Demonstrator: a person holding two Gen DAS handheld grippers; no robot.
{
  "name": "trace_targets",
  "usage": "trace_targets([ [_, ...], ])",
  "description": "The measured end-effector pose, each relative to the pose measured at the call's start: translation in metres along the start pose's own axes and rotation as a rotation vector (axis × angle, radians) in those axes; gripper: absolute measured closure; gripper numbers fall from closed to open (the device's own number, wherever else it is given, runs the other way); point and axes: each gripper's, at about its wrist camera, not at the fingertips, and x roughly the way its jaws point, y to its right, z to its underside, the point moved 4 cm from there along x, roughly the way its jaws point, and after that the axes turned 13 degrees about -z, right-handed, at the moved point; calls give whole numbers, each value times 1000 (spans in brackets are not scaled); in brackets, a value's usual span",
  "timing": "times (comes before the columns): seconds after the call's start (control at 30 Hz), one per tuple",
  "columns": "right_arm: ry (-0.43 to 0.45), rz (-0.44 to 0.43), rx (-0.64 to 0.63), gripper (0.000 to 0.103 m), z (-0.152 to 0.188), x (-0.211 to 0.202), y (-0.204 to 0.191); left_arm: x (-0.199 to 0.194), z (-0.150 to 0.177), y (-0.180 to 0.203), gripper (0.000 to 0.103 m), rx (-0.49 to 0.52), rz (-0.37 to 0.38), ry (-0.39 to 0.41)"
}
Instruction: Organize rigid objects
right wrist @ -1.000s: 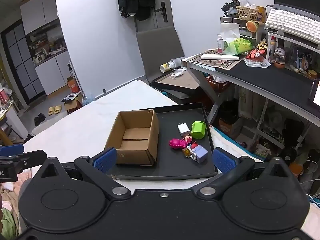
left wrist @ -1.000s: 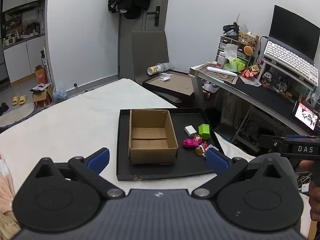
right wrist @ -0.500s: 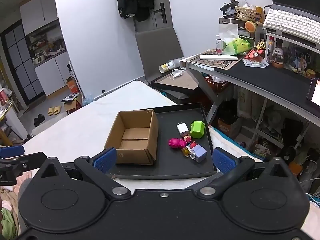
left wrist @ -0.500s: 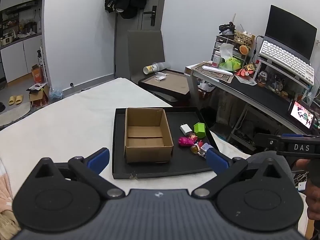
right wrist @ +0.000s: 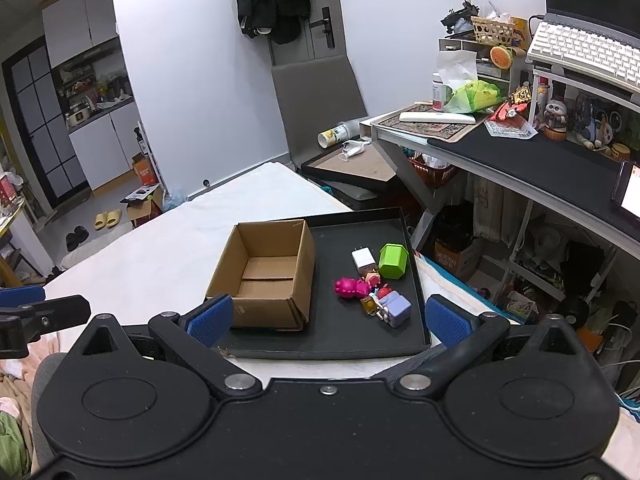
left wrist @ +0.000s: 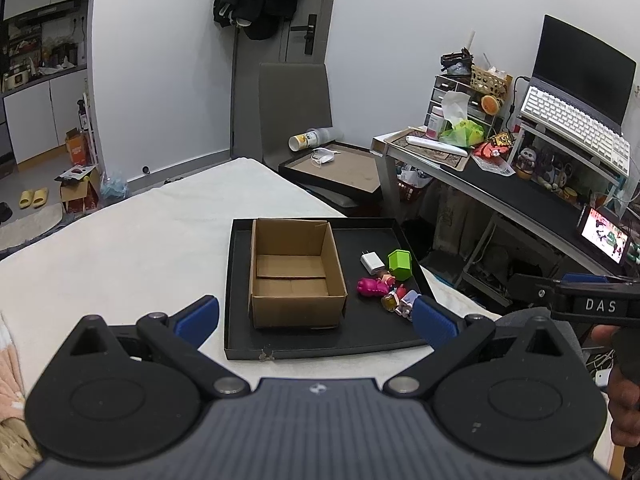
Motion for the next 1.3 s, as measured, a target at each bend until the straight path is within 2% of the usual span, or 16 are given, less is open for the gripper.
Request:
trace_targets([
  [0.87,3,5,-3,0,3,-2,3,-1,-1,9,1,24,9,-3],
  [1.3,-9,3,-47,0,2,1,-5,2,0,10,1,26,5,-16],
])
